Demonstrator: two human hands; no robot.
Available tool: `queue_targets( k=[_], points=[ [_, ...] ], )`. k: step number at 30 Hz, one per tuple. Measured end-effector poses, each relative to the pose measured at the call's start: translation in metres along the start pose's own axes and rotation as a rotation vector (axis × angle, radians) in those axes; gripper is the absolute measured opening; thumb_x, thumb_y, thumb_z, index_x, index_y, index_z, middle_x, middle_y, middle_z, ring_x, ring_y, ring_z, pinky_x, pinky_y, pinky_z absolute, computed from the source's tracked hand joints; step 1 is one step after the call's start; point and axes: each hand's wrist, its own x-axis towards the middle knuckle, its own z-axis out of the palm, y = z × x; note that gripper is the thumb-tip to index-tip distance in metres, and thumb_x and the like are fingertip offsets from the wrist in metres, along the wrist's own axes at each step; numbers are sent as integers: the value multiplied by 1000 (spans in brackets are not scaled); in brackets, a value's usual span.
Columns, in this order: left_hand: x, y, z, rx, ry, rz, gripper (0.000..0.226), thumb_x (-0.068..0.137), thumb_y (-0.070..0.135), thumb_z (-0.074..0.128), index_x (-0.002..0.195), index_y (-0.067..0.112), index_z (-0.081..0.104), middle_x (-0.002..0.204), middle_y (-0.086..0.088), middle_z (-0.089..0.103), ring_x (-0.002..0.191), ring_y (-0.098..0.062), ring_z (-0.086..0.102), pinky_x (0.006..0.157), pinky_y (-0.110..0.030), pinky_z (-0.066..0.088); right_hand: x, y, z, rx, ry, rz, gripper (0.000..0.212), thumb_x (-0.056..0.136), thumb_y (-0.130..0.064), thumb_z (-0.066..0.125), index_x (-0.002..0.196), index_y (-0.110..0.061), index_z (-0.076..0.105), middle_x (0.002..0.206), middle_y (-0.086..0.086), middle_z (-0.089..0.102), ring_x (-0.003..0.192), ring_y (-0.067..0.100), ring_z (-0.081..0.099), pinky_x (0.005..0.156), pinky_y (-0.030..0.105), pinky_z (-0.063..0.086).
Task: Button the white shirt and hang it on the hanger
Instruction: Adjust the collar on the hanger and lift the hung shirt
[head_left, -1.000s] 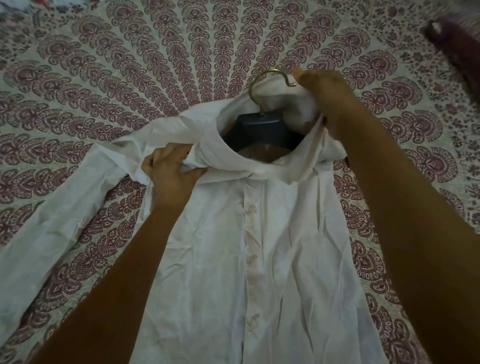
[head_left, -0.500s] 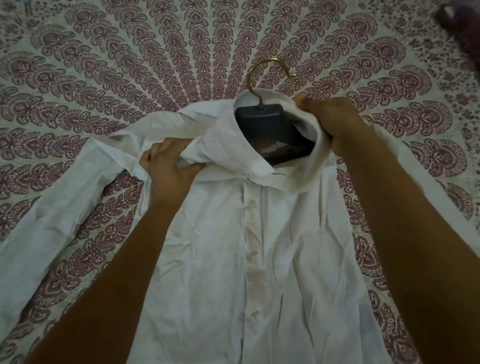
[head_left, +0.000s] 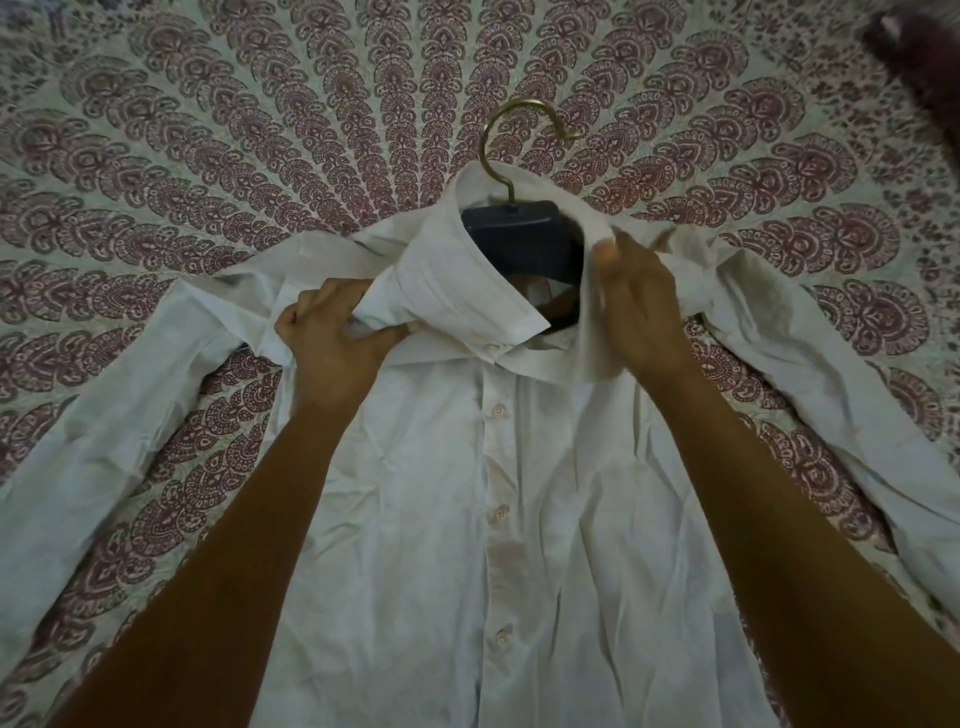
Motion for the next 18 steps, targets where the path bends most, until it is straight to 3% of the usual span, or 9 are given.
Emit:
queue_targets(
  k=[2,5,8,10,12,14,16,18],
  points=[
    [0,-2,-3,-12,-2,28,61,59,59,63,93,8,68,91,-11,67,89,-32,57,85,-59,40,-2,12,2,-198,-108,-148,76,85,-71,19,105,-9,58,90,8,62,86,25,58,77,40,44],
    [0,-7,-5,-23,-24,31,60,59,58,65,96,11,68,92,-8,66,89,-30,57,85,-59,42,5,20,1,-363,-153,-145,91,75,-81,20,100,-1,56,82,14,58,80,34,55,73,41,39],
    [2,-2,-10,-174,-184,-48,54,65,48,63,110,18,61,101,2,61,94,-18,52,89,-43,45,12,16,-1,-326,-150,-133,92,71,-84,27,98,-1,55,78,10,53,83,34,53,76,42,38],
    [11,13,-16,-413,-265,-184,37,78,21,52,114,17,58,99,7,62,94,-12,55,86,-27,47,14,13,-2,-315,-172,-99,86,69,-77,36,102,0,55,87,15,58,91,35,51,80,41,35],
    [27,36,-24,-560,-187,-340,33,87,6,39,111,16,59,94,12,60,88,-4,54,85,-17,45,10,11,-3,-305,-185,-94,82,69,-70,36,105,1,54,95,18,59,96,34,48,81,39,33],
    [47,58,-28,-521,-154,-381,23,95,22,38,108,21,58,90,12,58,81,-3,51,82,-25,42,5,12,-4,-283,-196,-86,81,68,-69,36,106,0,54,98,18,58,97,33,46,81,37,32],
    [65,75,-30,-469,-260,-377,35,93,47,42,112,23,58,90,9,58,77,-5,49,76,-27,38,-1,12,-3,-272,-201,-69,80,68,-69,37,106,0,53,98,16,58,97,32,45,80,35,31],
    [79,88,-25,-381,-380,-336,39,85,54,54,107,22,61,92,6,60,80,-8,52,73,-27,41,-4,14,-1,-279,-195,-62,79,69,-68,38,104,0,53,96,15,57,95,32,44,79,34,29]
  ],
)
